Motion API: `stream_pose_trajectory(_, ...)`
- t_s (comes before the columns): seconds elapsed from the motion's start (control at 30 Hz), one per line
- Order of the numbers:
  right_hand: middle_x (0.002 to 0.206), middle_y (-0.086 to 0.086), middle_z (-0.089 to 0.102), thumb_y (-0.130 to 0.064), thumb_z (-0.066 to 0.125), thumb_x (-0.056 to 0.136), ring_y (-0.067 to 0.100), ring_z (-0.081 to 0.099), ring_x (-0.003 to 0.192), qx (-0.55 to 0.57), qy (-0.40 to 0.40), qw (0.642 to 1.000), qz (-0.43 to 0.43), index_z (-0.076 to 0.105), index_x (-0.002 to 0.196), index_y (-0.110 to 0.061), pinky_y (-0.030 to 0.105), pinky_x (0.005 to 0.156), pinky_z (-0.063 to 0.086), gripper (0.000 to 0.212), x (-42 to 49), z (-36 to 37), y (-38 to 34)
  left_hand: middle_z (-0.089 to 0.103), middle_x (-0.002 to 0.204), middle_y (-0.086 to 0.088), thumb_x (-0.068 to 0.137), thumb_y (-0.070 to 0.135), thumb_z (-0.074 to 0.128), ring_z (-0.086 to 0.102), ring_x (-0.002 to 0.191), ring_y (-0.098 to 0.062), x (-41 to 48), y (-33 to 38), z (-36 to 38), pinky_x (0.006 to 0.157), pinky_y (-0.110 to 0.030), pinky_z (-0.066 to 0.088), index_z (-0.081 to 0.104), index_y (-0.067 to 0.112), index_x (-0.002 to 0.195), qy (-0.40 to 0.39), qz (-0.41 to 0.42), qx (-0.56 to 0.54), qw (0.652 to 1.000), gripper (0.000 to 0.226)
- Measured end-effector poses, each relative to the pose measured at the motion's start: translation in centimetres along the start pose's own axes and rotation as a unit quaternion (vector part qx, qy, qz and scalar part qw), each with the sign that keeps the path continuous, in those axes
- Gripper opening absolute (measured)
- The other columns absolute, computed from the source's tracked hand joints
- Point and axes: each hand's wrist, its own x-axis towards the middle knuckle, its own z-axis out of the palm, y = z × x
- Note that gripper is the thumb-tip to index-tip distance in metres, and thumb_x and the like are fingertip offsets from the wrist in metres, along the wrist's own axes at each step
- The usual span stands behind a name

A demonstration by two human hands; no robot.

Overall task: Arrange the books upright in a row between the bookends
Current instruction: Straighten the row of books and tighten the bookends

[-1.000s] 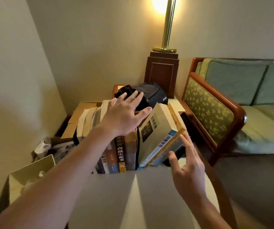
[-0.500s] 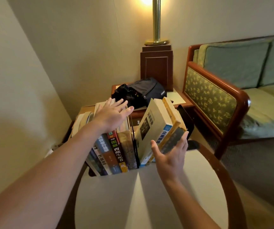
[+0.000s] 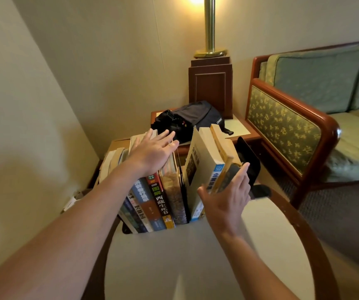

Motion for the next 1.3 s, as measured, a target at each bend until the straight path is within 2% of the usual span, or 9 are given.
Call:
stream_pose_trajectory(0.2, 0.153, 0.017, 0.037, -0.063, 0.079, 0.069, 0.030, 0.038, 0.137, -0.063, -0.045, 0.988, -0.131, 0.007, 0.159, -0.002, 0.046, 0.108, 0.035, 0.131, -1.0, 1.0, -1.2, 0.008, 0.165, 0.020, 0.098, 0.068, 0.013, -0.008, 0.153, -0.015, -0.3, 0.0, -0.2, 0.122, -0.052, -0.002, 0.013, 0.041, 0.156, -0.005, -0.004, -0.008, 1.000, 0.064)
stream_pose_trajectory(0.33, 0.154, 0.016, 0.036, -0.067, 0.080, 0.067, 0.029, 0.038, 0.136, -0.097, -0.067, 0.975, -0.186, 0.012, 0.158, -0.002, 0.044, 0.105, 0.037, 0.131, -1.1, 0.8, -0.5, 0.006, 0.165, 0.018, 0.074, 0.093, 0.005, -0.010, 0.154, -0.020, -0.4, -0.3, -0.4, 0.121, -0.058, -0.002, 0.006, 0.049, 0.154, -0.017, -0.002, 0.028, 0.999, 0.091)
stream_pose_trajectory(0.43, 0.152, 0.010, 0.036, -0.058, 0.081, 0.072, 0.021, 0.038, 0.137, -0.022, -0.104, 0.977, -0.183, 0.017, 0.158, -0.010, 0.037, 0.109, 0.033, 0.117, -1.0, 0.0, 0.4, 0.006, 0.165, 0.017, 0.063, 0.099, 0.004, -0.013, 0.153, -0.023, 0.0, 0.0, -0.4, 0.120, -0.062, -0.004, 0.009, 0.053, 0.153, -0.042, 0.002, 0.057, 0.997, 0.101)
stream_pose_trajectory(0.57, 0.142, -0.015, 0.038, -0.054, 0.063, 0.085, -0.009, 0.039, 0.123, 0.170, -0.171, 0.968, -0.072, 0.030, 0.148, -0.033, 0.029, 0.102, 0.040, 0.073, -0.3, -1.7, -0.2, 0.009, 0.166, 0.016, 0.067, 0.094, 0.015, -0.014, 0.153, -0.024, 0.1, 0.5, -0.7, 0.118, -0.064, -0.007, 0.016, 0.055, 0.150, -0.054, -0.007, 0.037, 0.998, 0.092)
stream_pose_trajectory(0.67, 0.153, -0.015, 0.036, -0.064, 0.051, 0.087, 0.006, 0.037, 0.136, 0.195, -0.193, 0.961, -0.044, 0.034, 0.148, -0.044, 0.044, 0.108, 0.038, 0.067, 1.0, -2.1, -0.8, 0.009, 0.166, 0.016, 0.060, 0.098, 0.014, -0.014, 0.153, -0.024, 0.0, 0.6, -0.7, 0.118, -0.065, -0.007, 0.018, 0.056, 0.149, -0.056, -0.003, 0.040, 0.998, 0.099)
stream_pose_trajectory(0.8, 0.167, -0.014, 0.009, -0.066, 0.047, 0.090, 0.016, 0.015, 0.151, 0.164, -0.249, 0.951, -0.081, 0.016, 0.151, -0.061, 0.054, 0.114, 0.030, 0.069, 1.8, -2.2, -1.4, 0.012, 0.165, 0.015, 0.051, 0.102, 0.016, -0.012, 0.153, -0.023, -0.1, 0.7, -0.9, 0.117, -0.066, -0.007, 0.023, 0.055, 0.149, -0.051, 0.001, 0.021, 0.998, 0.110)
stream_pose_trajectory(0.9, 0.167, -0.017, -0.003, -0.064, 0.048, 0.091, 0.020, 0.007, 0.153, 0.143, -0.269, 0.944, -0.124, 0.012, 0.150, -0.063, 0.053, 0.113, 0.028, 0.070, 2.2, -2.4, -2.0, 0.011, 0.165, 0.017, 0.051, 0.101, 0.028, -0.016, 0.153, -0.020, 0.0, 0.7, -1.2, 0.118, -0.066, -0.005, 0.023, 0.054, 0.150, -0.070, -0.003, -0.005, 0.998, 0.110)
stream_pose_trajectory(1.1, 0.166, -0.017, 0.006, -0.057, 0.053, 0.093, 0.022, 0.020, 0.150, 0.127, -0.275, 0.939, -0.164, 0.027, 0.148, -0.059, 0.059, 0.106, 0.043, 0.061, 2.3, -2.2, -2.3, -0.005, 0.166, 0.013, 0.059, 0.093, 0.052, -0.019, 0.152, -0.022, 0.2, 0.7, -3.0, 0.120, -0.058, -0.007, 0.003, 0.050, 0.155, -0.147, 0.013, -0.020, 0.989, 0.116)
stream_pose_trajectory(1.3, 0.167, -0.017, -0.002, -0.053, 0.052, 0.092, 0.016, 0.011, 0.153, 0.131, -0.227, 0.947, -0.186, 0.020, 0.154, -0.053, 0.050, 0.113, 0.032, 0.070, 1.1, -1.8, -1.8, 0.002, 0.166, 0.015, 0.086, 0.084, 0.020, -0.005, 0.154, -0.023, 4.1, 3.3, -1.7, 0.120, -0.060, -0.009, 0.011, 0.046, 0.156, -0.045, 0.040, -0.007, 0.998, 0.081)
